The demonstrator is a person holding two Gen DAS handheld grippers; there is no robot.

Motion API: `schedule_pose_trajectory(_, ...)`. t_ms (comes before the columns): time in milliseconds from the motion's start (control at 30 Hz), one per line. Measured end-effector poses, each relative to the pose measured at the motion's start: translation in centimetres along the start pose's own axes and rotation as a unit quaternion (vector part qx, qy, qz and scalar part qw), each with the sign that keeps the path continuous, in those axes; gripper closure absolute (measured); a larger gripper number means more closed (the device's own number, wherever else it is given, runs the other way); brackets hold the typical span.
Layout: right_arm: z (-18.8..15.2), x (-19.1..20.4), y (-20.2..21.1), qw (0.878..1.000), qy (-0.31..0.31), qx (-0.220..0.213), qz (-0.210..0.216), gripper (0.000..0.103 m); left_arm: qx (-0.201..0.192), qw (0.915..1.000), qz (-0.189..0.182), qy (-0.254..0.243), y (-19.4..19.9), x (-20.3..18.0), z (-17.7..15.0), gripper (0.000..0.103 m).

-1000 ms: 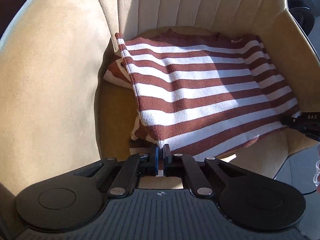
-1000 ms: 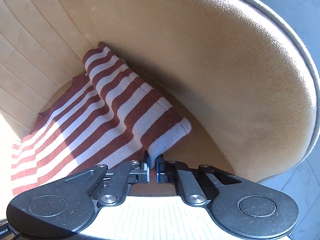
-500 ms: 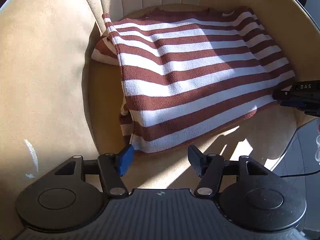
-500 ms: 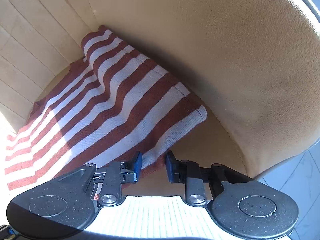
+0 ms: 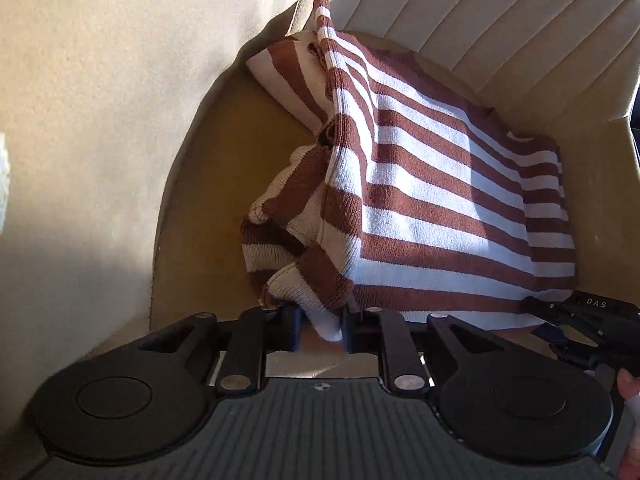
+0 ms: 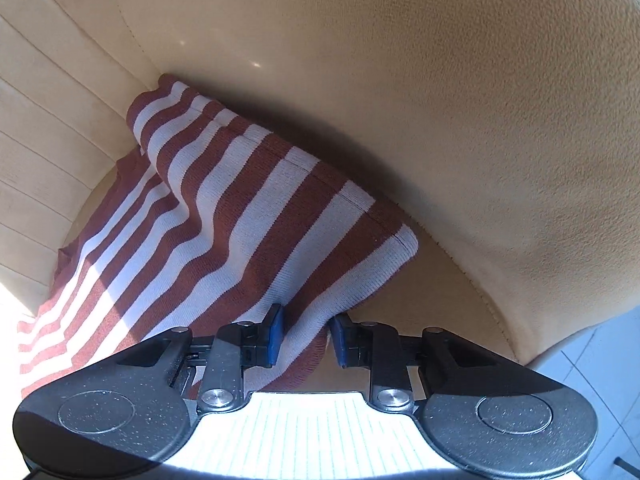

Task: Fold clothes

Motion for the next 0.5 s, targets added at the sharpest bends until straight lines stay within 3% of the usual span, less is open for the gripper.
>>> schedule_pose_trajectory(67,0.0,0.1,0.4,1.000,0.011,-0.007,-0.007,0.093,-0.006,0.9999,-0.009,0.011,0.8,0.0,-0.1,0.095)
schedule_pose_trajectory(167,0.0,0.3,1.4,0.999,0.024,-0.021,-0.014,0.098,-0.008,0.9997,-0.011,0.021,2.2,-0.2,-0.8,0.095)
schedule_pose_trajectory(333,-0.8,-0.1,2.8,0.998,0.047,-0.027,-0.025,0.098,0.013,0.9994,0.004,0.031,1.4,0.3,-1.6,0.094)
schedule_pose_trajectory(433,-1.0,0.2,2.1,0.998,0.054,-0.011,-0.032,0.097,0.026,0.9988,0.038,-0.017,0.7,-0.7,-0.7,0.087)
schedule_pose_trajectory(500,-0.7,0.7,2.1,0.997,0.067,-0.002,-0.049,0.088,0.015,0.9975,0.049,-0.050,1.9,-1.9,-0.4,0.083)
Point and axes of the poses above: each gripper's, at about its wrist camera, not at the fingertips, and y roughly against the way its jaws point, x to its left, z to its top, the point moved 9 cm from there along -y, roughly the way its jaws point, and after that the axes turned 4 degrees about x, right-handed, at the moved point
